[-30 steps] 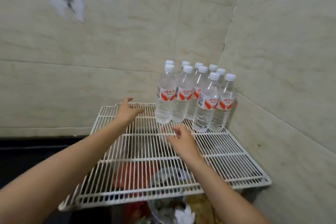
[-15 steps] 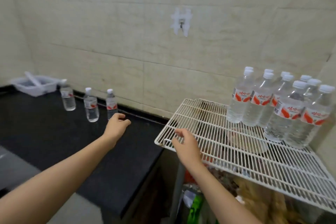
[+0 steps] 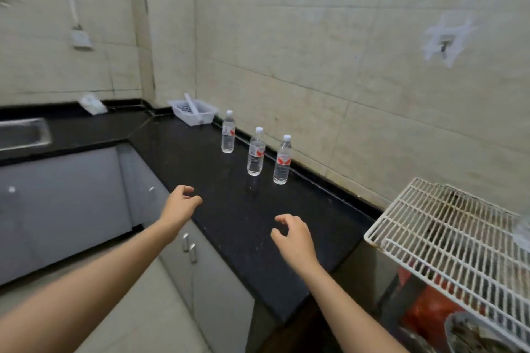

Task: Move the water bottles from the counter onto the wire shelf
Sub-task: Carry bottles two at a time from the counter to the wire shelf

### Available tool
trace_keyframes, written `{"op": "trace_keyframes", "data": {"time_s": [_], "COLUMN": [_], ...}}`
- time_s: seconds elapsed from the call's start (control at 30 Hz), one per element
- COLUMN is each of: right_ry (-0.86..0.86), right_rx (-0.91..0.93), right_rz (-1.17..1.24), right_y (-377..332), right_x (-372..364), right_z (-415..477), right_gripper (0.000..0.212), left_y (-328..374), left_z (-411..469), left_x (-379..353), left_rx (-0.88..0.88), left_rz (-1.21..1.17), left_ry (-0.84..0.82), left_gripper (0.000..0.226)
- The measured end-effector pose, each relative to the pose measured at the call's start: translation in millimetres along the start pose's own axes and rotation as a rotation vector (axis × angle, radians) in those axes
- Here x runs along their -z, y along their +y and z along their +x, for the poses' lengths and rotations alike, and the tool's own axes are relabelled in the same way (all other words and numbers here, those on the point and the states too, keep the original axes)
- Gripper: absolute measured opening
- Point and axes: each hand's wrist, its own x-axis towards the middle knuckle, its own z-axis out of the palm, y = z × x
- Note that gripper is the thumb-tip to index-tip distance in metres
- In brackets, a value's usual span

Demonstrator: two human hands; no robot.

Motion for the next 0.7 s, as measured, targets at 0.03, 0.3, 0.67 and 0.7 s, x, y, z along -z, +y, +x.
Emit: {"op": "trace_keyframes", "data": {"time_s": [0.03,0.3,0.67,0.7], "right_ry": [-0.025,-0.160,-0.344,-0.361], "right_rx": [0.001,0.017,-0.103,-0.107], "right_rz": [-0.001,-0.027,-0.084,-0.092], "right_y": [-7.8,-86.2,-131.8,-131.5], "right_x": [-14.1,-123.9,-252.7,-258.8], "right_z": [3.9,40.5,71.6,75.9], "right_gripper": [0.034,0.034,0.033,0.033], "left_y": [-6.2,-62.2,-160.6,-167.8], "left_z": [5.6,69.9,126.6,131.9], "left_x": [14.0,132.0,224.7,223.1], "left_rx": [0.005,0.052,0.192,0.210], "left_rz": [-0.004,-0.047,-0.071,-0.084], "left_ry": [0.016,0.114,0.144,0.141], "left_gripper": [0.038,0.036,0.034,0.034]}}
